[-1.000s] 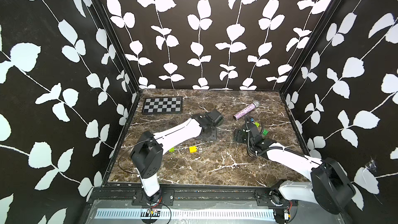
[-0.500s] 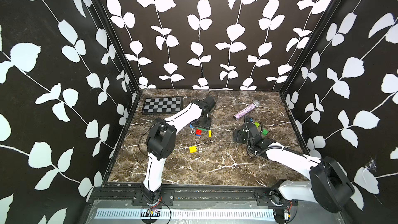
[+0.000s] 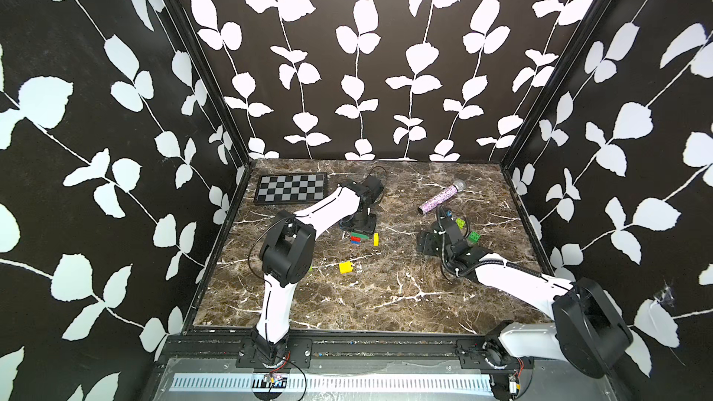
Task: Assemble the letter h with lego
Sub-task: Assemble the lego brick with the lego brick.
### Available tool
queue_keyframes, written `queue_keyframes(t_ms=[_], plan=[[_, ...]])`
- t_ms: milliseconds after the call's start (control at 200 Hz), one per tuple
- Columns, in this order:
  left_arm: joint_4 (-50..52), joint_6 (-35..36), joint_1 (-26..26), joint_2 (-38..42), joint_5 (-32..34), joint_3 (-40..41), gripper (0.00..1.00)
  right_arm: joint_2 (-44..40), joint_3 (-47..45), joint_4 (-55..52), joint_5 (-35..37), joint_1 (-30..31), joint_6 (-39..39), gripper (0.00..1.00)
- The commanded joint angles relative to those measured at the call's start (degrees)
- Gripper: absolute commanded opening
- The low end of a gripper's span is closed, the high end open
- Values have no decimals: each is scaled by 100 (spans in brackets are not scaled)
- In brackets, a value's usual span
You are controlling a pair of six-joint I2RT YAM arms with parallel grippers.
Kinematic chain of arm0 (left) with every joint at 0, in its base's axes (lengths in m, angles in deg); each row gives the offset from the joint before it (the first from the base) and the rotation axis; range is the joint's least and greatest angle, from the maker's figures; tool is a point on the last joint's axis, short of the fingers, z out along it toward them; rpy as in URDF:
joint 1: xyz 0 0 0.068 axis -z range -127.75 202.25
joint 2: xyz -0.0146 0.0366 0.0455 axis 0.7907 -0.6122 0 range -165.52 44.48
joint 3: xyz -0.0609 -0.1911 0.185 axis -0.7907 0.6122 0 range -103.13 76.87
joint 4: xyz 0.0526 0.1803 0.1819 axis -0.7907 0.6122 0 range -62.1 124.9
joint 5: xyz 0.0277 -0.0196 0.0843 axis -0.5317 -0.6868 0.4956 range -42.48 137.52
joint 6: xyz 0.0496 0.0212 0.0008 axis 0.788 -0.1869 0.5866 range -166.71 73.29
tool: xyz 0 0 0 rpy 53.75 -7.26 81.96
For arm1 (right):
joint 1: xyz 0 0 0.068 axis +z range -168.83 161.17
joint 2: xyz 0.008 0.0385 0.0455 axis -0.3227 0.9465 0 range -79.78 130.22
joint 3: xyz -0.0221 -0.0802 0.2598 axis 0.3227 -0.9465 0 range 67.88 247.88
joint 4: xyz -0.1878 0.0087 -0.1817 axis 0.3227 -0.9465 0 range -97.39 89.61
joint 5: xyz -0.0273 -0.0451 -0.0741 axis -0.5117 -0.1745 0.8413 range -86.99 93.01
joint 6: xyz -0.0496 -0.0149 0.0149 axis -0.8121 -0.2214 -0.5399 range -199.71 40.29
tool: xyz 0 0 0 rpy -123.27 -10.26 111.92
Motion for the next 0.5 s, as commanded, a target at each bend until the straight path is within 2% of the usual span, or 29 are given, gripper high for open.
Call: queue_keyframes(t_ms=[0, 275, 495], plan=[[57, -4, 1, 307, 11, 175, 0, 61, 152, 115, -29, 5, -26, 82], [-171, 91, 7, 545, -40, 282, 0, 102, 181, 113, -40, 10, -43, 82], [-83, 158, 4, 324, -181, 238, 0, 129, 192, 90, -58, 10, -54, 82]])
